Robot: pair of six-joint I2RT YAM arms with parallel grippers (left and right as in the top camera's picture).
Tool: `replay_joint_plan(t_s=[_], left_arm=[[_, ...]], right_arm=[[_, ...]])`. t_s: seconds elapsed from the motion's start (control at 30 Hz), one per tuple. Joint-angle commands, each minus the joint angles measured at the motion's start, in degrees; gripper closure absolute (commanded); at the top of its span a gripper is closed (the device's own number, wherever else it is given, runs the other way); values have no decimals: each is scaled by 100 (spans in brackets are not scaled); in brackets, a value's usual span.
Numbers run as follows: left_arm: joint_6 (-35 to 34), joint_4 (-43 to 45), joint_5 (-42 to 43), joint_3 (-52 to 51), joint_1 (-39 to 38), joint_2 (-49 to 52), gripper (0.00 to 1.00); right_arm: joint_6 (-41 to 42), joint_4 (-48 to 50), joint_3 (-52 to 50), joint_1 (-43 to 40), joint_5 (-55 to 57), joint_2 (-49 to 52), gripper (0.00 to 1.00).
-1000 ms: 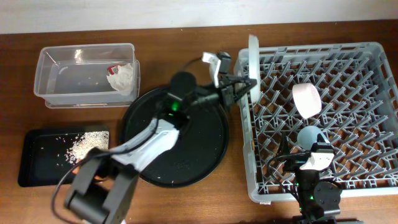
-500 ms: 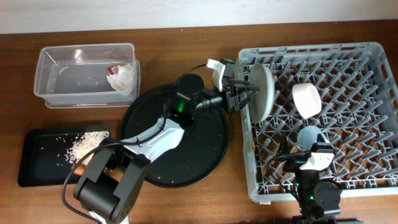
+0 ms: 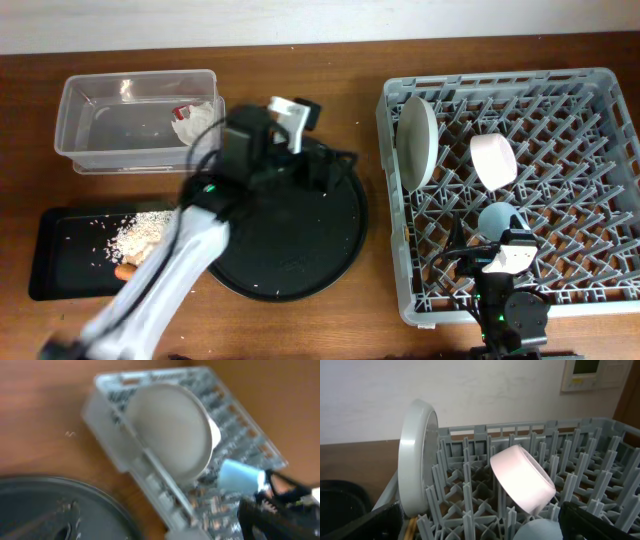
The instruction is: Sort waste into correct bins and load items into the dishwasher rack
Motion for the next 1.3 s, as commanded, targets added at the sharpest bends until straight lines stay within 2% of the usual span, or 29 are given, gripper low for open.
replay_joint_plan(t_s=[0.0,0.07,0.2,0.33,0.4,0.63,0.73,0.8,0.9,1.07,1.27], left_arm=[[918,-769,-1176,20,9,-1202,1],[1403,-1469,-1652,20,7,-1902,1],[1554,-2494,-1808,20,9,-3121,1],[1657,-2706,-2883,20,9,-4039,1],[1764,-2979,-3434,17,7,-4321,1],[3119,-3211,-3447,-55,7,-4271,1],[3668,-2909,-3445,-485,136,-4358,1],[3694,-2339,-3359,-1016,385,-4524,1],[3694,-1327,-2787,-2035,837,-4909,1],[3694,-22,-2087,-3526,1198,-5700,1],[3694,483,-2092,-4579,1198,-6682,1]], right_arm=[[-24,-48,-28,-31,4,-37,2],[-24,-48,-28,-31,7,-37,2],[-24,-48,-28,-31,4,-37,2],[-24,-48,-28,-31,4,-37,2],[-24,-48,-28,-31,4,-37,2],[-24,-48,-28,-31,4,-37,2],[-24,-48,-28,-31,4,-37,2],[-24,-48,-28,-31,4,-37,2],[-24,-48,-28,-31,4,-37,2],[-24,-48,-28,-31,4,-37,2],[-24,-48,-28,-31,4,-37,2]])
